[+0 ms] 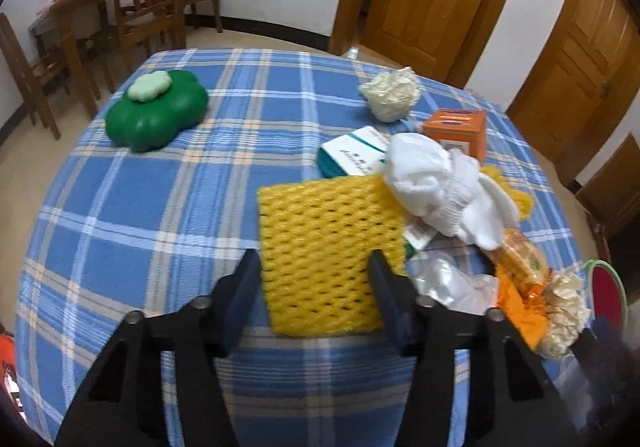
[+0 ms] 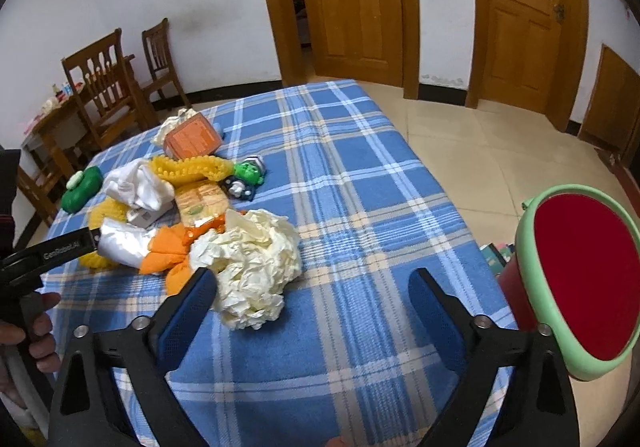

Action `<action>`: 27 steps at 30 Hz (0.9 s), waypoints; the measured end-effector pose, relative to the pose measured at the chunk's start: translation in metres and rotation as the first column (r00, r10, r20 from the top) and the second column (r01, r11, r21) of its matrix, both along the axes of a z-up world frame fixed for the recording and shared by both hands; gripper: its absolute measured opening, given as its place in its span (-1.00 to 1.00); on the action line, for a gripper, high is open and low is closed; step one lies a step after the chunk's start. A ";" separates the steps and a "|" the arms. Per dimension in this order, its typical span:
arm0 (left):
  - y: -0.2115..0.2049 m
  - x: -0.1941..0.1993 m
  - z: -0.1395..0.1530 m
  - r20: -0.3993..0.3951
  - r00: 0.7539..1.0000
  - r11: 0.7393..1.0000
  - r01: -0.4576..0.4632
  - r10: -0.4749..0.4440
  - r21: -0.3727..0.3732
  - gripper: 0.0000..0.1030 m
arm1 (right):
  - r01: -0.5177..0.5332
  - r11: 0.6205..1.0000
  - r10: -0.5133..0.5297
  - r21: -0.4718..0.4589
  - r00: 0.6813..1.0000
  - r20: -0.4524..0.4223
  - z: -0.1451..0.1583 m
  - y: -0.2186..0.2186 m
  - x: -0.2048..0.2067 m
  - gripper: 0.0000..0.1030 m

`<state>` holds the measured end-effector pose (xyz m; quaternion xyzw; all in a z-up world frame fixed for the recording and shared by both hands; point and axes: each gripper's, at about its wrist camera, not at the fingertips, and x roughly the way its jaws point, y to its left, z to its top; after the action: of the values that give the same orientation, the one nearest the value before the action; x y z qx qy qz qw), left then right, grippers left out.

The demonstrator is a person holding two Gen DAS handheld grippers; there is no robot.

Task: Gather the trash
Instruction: 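Grasp the yellow foam net with left tool while right grasps crumpled paper, then drop the paper into the red bin with right tool while left carries net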

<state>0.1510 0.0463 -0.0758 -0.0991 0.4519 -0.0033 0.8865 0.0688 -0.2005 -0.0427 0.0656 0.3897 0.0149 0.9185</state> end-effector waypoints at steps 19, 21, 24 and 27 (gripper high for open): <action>0.006 -0.045 0.042 0.124 0.992 0.995 0.041 -0.029 -0.095 -0.55 | -0.122 0.988 0.123 0.090 0.992 -0.002 0.001 0.022 -0.002 -0.37; 0.006 -0.049 0.049 0.141 0.989 0.995 0.046 -0.033 -0.092 -0.55 | -0.133 0.987 0.133 0.090 0.991 0.008 0.003 0.025 -0.004 -0.57; 0.006 -0.058 0.059 0.165 0.986 0.994 0.053 -0.037 -0.094 -0.55 | -0.137 0.986 0.135 0.094 0.991 0.026 0.007 0.024 -0.010 -0.71; 0.002 -0.066 0.069 0.188 0.981 0.994 0.068 -0.051 -0.089 -0.55 | -0.133 0.987 0.129 0.090 0.990 0.057 0.014 0.020 -0.016 -0.82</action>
<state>0.0847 0.0479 -0.0071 -0.1269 0.3693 -0.0606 0.9186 0.0524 -0.1806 -0.0291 0.0822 0.3684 0.0950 0.9212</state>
